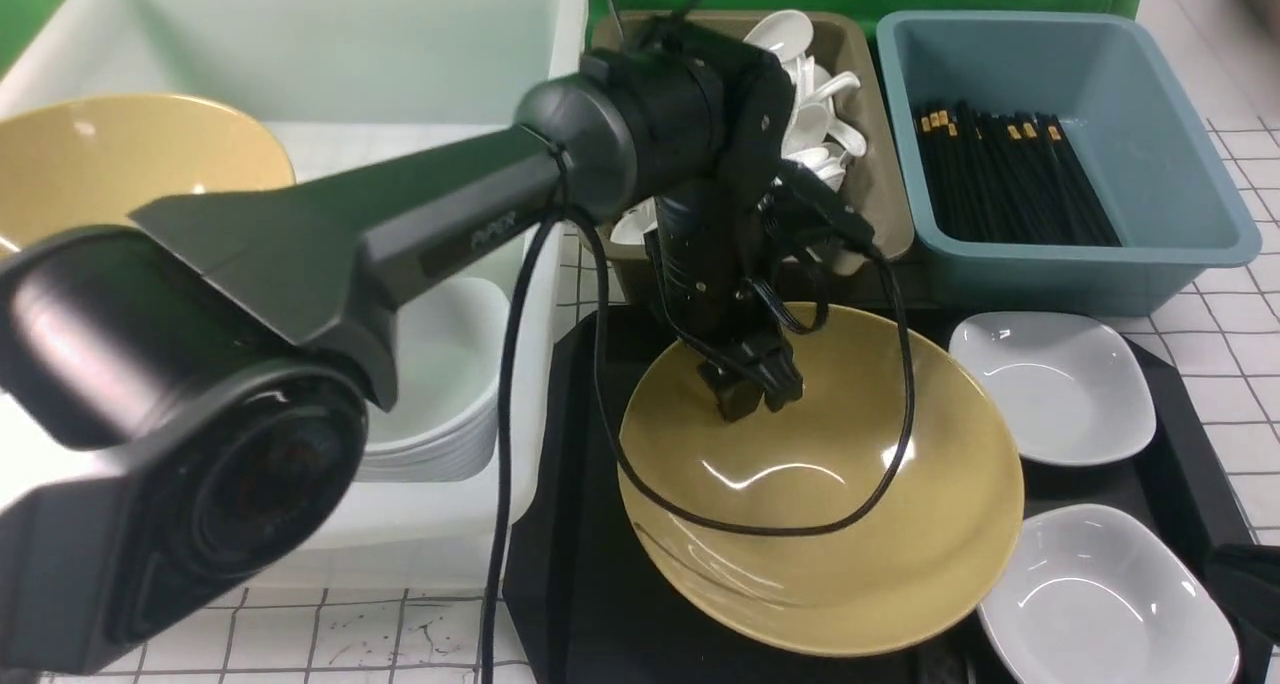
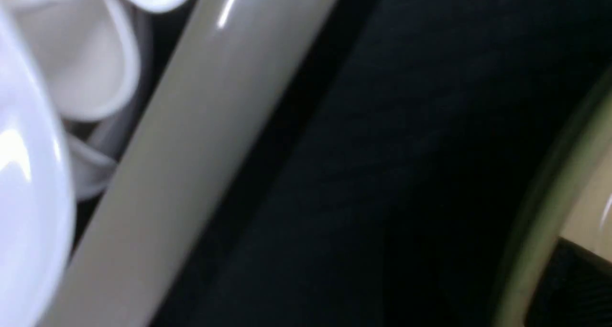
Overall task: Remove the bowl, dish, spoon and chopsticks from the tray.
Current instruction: Use the left arm to grab the yellow noodle bowl on the left, then use the left arm to put the noodle bowl into the large storage box on the left
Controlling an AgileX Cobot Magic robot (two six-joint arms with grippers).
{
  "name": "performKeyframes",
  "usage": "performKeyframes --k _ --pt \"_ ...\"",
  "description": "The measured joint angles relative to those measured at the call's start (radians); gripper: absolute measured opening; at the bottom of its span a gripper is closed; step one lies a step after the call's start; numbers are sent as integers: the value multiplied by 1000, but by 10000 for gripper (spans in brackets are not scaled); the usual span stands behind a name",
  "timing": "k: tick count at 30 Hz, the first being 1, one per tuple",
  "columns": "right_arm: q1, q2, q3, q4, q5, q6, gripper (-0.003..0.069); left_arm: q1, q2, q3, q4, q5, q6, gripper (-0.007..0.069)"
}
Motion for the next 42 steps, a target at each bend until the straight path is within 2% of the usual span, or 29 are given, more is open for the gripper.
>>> performKeyframes --k 3,8,10,13,17,18,22,26,30,33,34,38,42 --pt "0 0 12 0 -14 0 54 0 -19 -1 -11 9 3 190" --pt "0 0 16 0 -39 -6 55 35 -96 4 -79 33 15 39" --pt "0 0 16 0 -45 -17 55 66 -128 5 -106 29 21 11" --pt "0 0 16 0 -47 -22 57 120 -175 5 -170 12 45 6" --pt "0 0 16 0 -50 -27 60 188 -206 5 -311 10 90 6" --pt "0 0 16 0 -51 -28 62 210 -212 5 -384 15 117 6" --pt "0 0 16 0 -52 -31 67 253 -226 11 -502 22 154 6" --pt "0 0 16 0 -53 -32 69 299 -290 15 -526 29 156 6" --pt "0 0 16 0 -53 -32 71 462 -483 15 -503 38 106 5" --pt "0 0 16 0 -53 -33 73 673 -605 46 -444 33 28 5" --pt "0 0 16 0 -53 -33 74 673 -611 51 -441 33 25 5" --pt "0 0 16 0 -54 -34 76 954 -662 214 -398 29 -66 5" --pt "0 0 16 0 -64 -35 78 1143 -663 375 -421 1 -83 4"
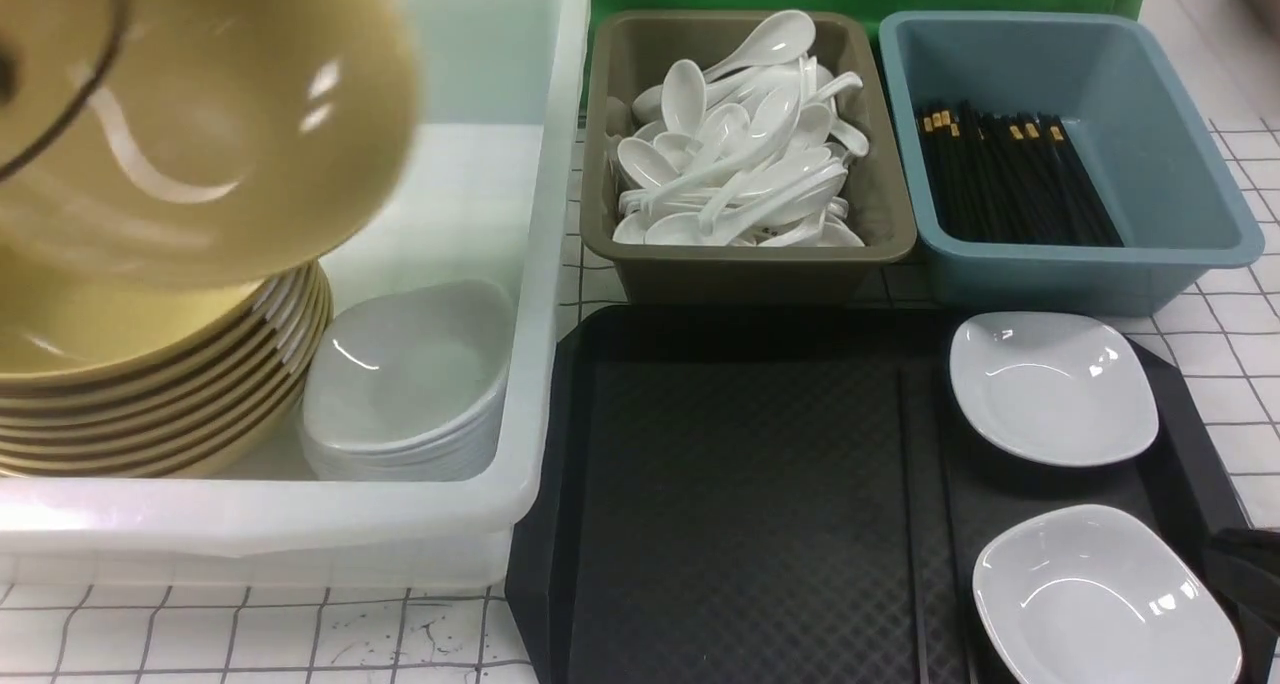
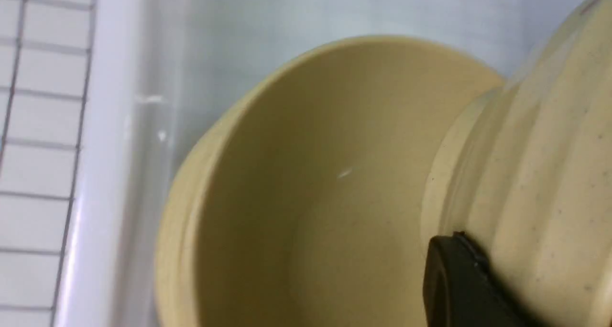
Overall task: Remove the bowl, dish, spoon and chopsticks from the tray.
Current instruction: Use the left arm to put the noodle bowl into the large storage box on the left
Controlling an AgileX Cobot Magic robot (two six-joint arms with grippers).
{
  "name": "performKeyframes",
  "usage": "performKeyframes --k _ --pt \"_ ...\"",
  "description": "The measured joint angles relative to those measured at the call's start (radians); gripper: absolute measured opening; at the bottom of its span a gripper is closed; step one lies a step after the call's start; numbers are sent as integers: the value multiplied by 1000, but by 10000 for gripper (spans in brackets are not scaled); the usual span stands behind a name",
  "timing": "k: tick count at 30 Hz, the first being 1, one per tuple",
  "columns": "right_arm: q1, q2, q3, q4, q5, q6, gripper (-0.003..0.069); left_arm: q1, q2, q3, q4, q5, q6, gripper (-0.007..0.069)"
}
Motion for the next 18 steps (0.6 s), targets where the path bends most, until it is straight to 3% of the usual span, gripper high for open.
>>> performKeyframes --k 5,13,16,17,18 --pt "0 0 0 0 -3 0 78 85 -2 98 17 -49 0 4" --pt "0 1 0 0 -13 24 79 86 -2 149 99 -98 -46 17" --pt "0 19 -5 0 -13 120 96 85 -3 149 114 -107 -76 76" --pt "0 35 -16 -5 6 155 111 85 -6 149 112 -107 -78 112" --pt "0 83 -50 -30 67 205 150 83 -17 149 108 -107 -85 196"
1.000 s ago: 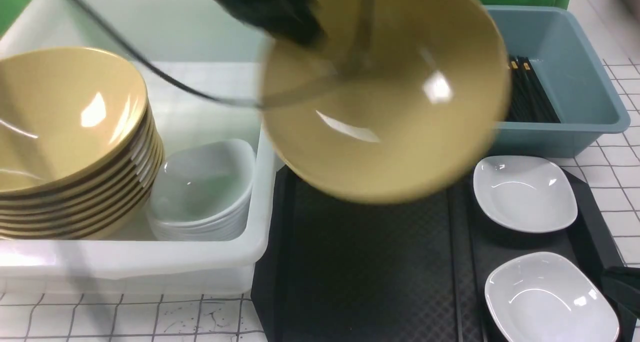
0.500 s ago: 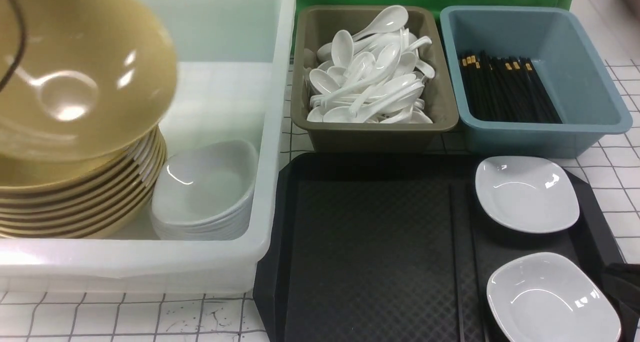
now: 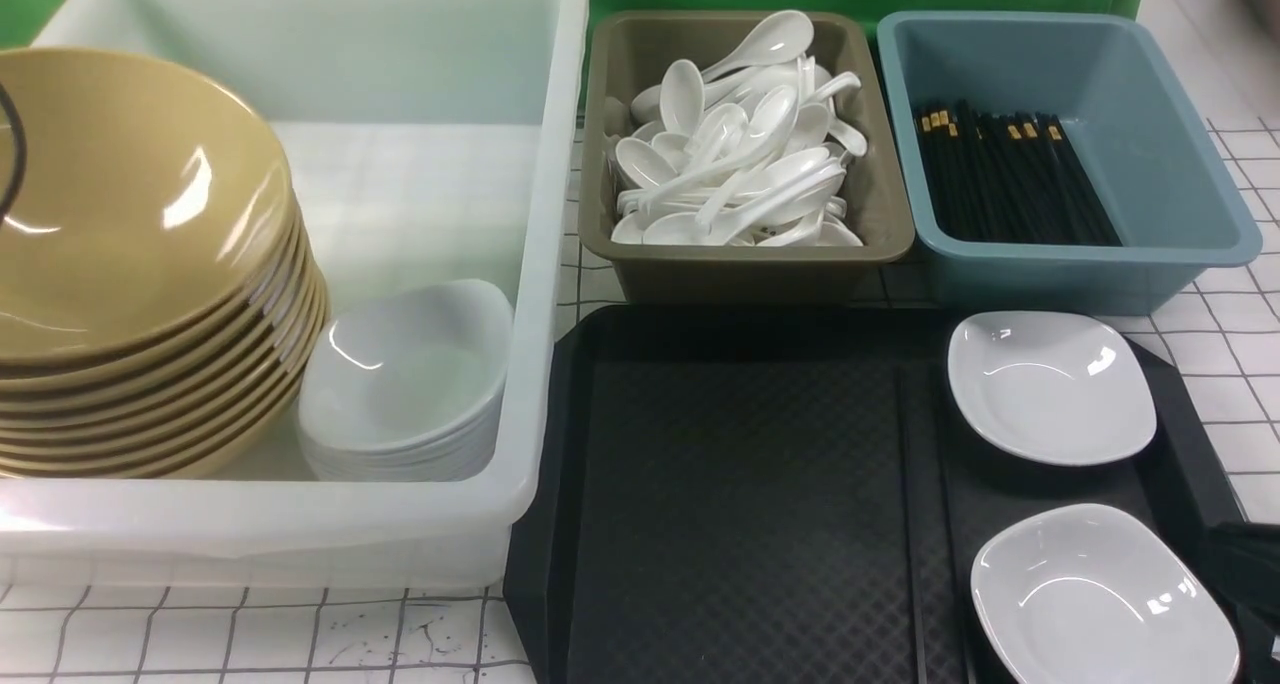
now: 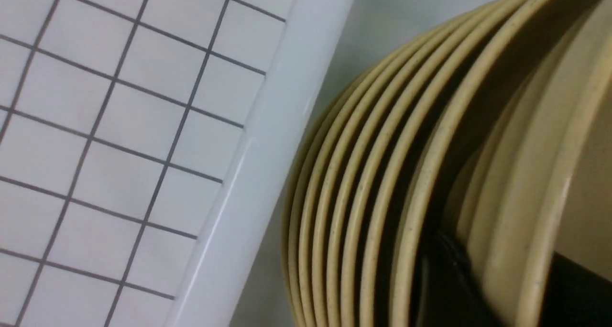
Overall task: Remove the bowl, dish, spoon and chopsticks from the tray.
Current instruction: Use the left arm to put the noodle bowl into the large storage box on the left, then use the right arm to grab the plate
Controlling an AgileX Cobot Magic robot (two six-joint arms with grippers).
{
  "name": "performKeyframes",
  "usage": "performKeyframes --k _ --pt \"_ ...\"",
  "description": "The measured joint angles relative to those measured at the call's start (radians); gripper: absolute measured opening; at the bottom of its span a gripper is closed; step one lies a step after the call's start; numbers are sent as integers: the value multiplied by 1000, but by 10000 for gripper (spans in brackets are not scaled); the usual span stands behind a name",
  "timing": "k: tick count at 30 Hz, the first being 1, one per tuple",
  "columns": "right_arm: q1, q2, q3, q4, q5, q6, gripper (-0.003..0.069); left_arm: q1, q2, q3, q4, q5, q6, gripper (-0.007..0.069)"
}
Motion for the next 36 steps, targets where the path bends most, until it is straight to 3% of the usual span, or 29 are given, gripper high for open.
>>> performKeyframes --k 1,7,9,13,18,22,25,28,31,36 --pt "0 0 -5 -4 8 0 156 0 -5 0 0 0 -2 206" --pt "0 225 -166 -241 166 132 371 1 -130 2 37 -43 -55 488" --pt "0 317 -199 -295 171 159 425 -6 -180 2 37 -58 -72 521" --pt "0 484 -211 -318 125 183 483 -104 -285 12 37 -85 -90 527" --pt "0 688 -231 -334 45 185 492 -388 -461 105 40 -180 -61 457" --pt "0 793 -238 -335 10 188 491 -545 -600 204 110 -235 -54 407" --pt "-1 848 -245 -323 10 193 428 -611 -706 301 202 -258 -80 379" --pt "-1 848 -259 -295 29 172 262 -618 -783 393 299 -272 -155 364" --pt "-1 818 -281 -283 78 150 216 -618 -842 493 395 -296 -229 342" --pt "0 681 -381 -241 238 114 80 -618 -946 678 544 -388 -420 260"
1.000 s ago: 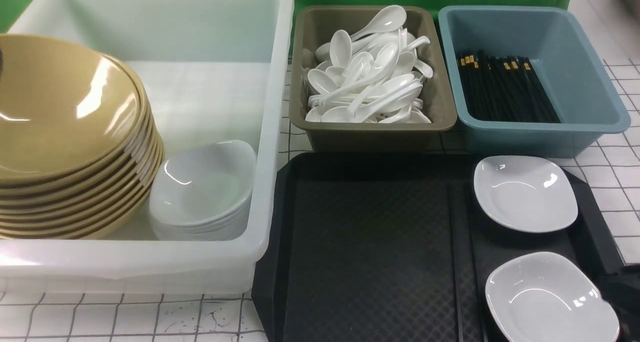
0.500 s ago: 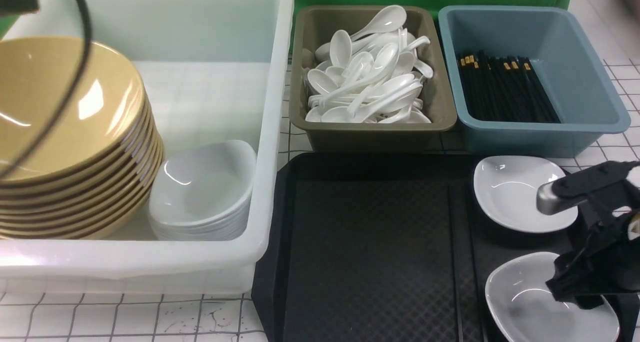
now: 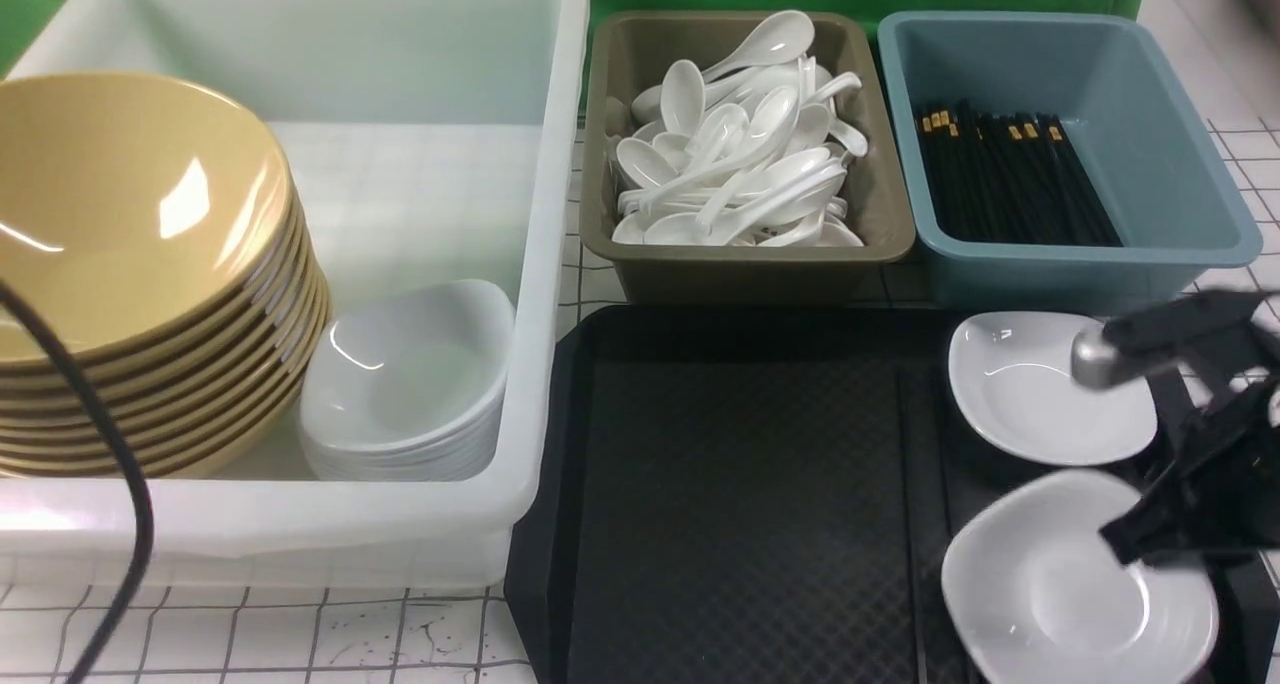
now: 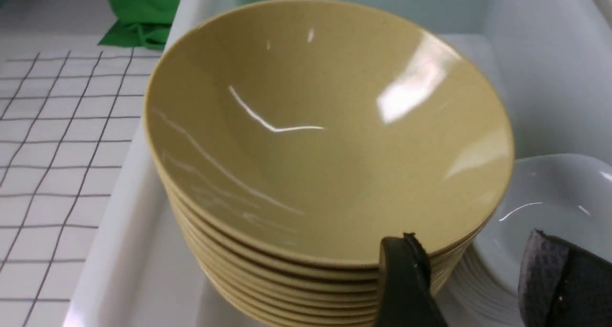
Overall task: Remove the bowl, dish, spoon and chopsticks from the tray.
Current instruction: Use the right arm to grab the plate, then use the right arm to put the plate into the large storage box on the left
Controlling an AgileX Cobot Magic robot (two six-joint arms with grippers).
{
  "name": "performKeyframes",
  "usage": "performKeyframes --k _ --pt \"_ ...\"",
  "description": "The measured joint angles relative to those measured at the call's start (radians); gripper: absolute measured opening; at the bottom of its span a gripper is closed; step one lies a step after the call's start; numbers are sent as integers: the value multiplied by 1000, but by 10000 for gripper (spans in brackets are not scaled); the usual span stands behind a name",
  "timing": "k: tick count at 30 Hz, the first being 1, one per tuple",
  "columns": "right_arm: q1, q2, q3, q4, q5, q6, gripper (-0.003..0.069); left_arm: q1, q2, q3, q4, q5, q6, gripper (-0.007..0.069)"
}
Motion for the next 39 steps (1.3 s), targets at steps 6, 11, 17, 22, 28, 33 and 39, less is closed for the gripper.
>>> performKeyframes --k 6,11,17,22,28,33,39 --pt "131 -98 -278 225 -41 -78 71 0 -45 150 85 -69 -123 150" --pt "359 118 -564 265 -111 -44 71 0 -48 185 89 -154 -142 48" --pt "494 470 -917 218 -36 20 71 0 -48 188 85 -212 -142 -8" --pt "541 677 -1161 79 55 160 71 0 -48 188 64 -217 -142 -12" --pt "582 827 -1357 9 146 236 111 0 -48 188 62 -218 -143 -12" --pt "586 833 -1374 2 184 246 253 0 -48 188 44 -217 -137 -12" --pt "493 683 -1283 8 342 114 418 0 -48 188 9 -188 -128 -12"
